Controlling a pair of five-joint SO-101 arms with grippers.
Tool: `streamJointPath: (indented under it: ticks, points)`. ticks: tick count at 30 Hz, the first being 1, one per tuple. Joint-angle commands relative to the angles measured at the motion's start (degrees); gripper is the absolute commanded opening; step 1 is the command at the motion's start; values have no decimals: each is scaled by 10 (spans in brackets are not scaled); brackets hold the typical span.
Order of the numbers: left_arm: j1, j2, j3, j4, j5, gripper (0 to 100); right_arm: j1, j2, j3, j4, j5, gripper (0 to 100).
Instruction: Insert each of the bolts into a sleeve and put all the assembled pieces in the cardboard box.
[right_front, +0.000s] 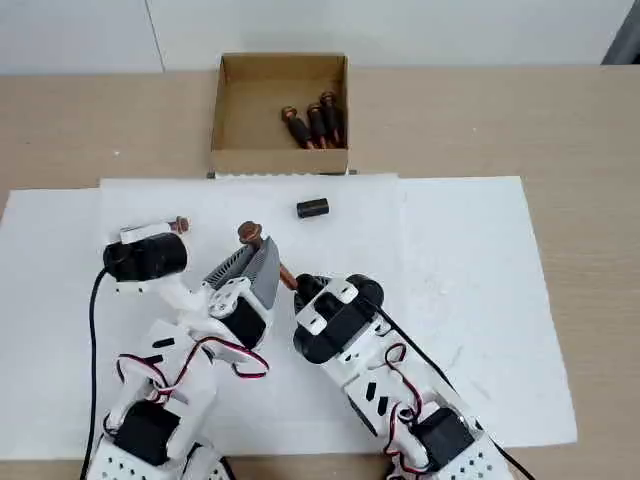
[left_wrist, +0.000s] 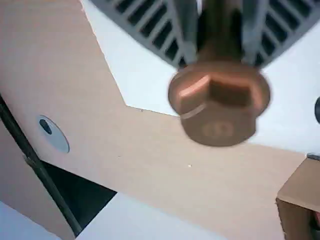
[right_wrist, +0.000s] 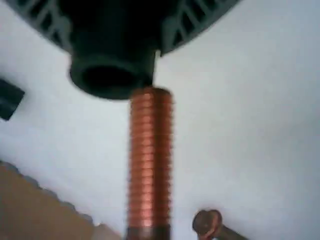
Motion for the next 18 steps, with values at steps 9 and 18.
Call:
streamJointPath:
  ticks: [9,18]
  points:
    - [7,-9,-4,-47,4,7,-2,-7,-4,-14,5,2]
    - [29,-9,23,-47,4,7,-2,-7,-6,-15,5,2]
